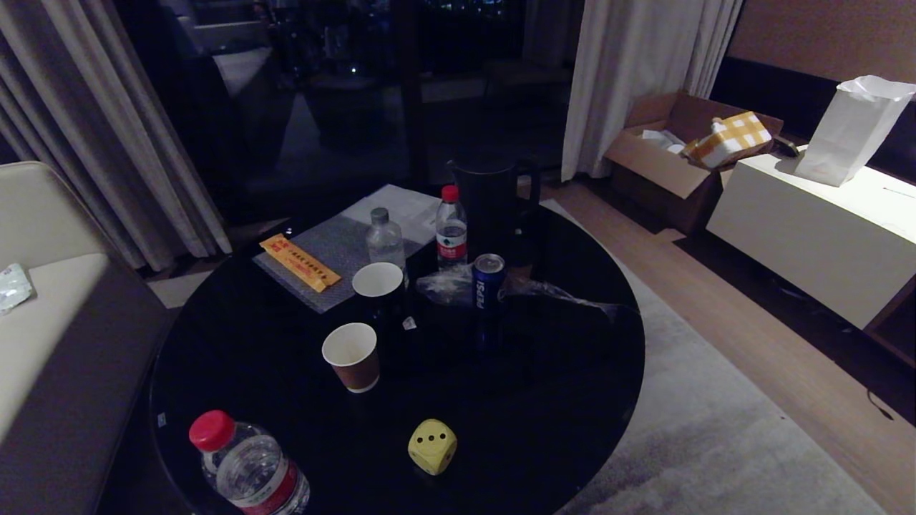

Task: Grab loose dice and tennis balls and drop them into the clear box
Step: Put the toys in the box

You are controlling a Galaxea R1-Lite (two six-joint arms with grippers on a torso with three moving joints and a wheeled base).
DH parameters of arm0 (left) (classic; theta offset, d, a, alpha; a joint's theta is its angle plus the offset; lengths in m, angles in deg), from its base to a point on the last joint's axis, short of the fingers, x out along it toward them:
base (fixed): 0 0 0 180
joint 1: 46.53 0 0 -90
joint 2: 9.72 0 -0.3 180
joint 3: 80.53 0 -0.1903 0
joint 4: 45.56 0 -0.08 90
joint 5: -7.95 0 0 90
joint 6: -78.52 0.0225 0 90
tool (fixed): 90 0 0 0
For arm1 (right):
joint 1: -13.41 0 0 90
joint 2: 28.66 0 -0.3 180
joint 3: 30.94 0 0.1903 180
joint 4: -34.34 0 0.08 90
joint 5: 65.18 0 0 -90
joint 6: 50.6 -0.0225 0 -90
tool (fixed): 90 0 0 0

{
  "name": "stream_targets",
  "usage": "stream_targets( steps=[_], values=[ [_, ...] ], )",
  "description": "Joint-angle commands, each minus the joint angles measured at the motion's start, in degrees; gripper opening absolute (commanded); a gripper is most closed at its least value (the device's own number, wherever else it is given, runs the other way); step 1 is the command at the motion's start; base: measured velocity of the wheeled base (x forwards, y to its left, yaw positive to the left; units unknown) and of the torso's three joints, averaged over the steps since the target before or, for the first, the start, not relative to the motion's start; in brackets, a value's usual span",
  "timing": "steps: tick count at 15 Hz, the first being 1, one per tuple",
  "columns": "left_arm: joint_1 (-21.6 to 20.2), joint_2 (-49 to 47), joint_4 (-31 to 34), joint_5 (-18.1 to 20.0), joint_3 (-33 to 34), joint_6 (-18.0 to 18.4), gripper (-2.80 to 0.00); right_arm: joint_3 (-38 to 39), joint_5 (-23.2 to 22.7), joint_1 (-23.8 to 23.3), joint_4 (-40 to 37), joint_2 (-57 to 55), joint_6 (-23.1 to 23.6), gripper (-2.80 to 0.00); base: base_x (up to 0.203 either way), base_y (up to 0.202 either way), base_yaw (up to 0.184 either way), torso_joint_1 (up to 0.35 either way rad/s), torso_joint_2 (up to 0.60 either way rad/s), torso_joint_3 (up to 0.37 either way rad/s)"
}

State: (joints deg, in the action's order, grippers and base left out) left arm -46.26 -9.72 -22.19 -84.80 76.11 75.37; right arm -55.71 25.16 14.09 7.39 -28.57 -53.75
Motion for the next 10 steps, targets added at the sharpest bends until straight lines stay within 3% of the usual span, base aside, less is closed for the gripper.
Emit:
stream_targets(
  steps=[1, 10],
  values=[
    [0.0, -0.09, 0.0, -0.06, 0.09, -0.1, -2.8, 0.0, 0.01, 0.02, -0.02, -0.1, -0.06, -2.8, 0.0, 0.0, 0.0, 0.0, 0.0, 0.194],
    [0.0, -0.09, 0.0, -0.15, 0.09, -0.37, -2.8, 0.0, 0.01, 0.02, -0.02, -0.1, -0.01, -2.8, 0.0, 0.0, 0.0, 0.002, 0.0, 0.174]
  ],
)
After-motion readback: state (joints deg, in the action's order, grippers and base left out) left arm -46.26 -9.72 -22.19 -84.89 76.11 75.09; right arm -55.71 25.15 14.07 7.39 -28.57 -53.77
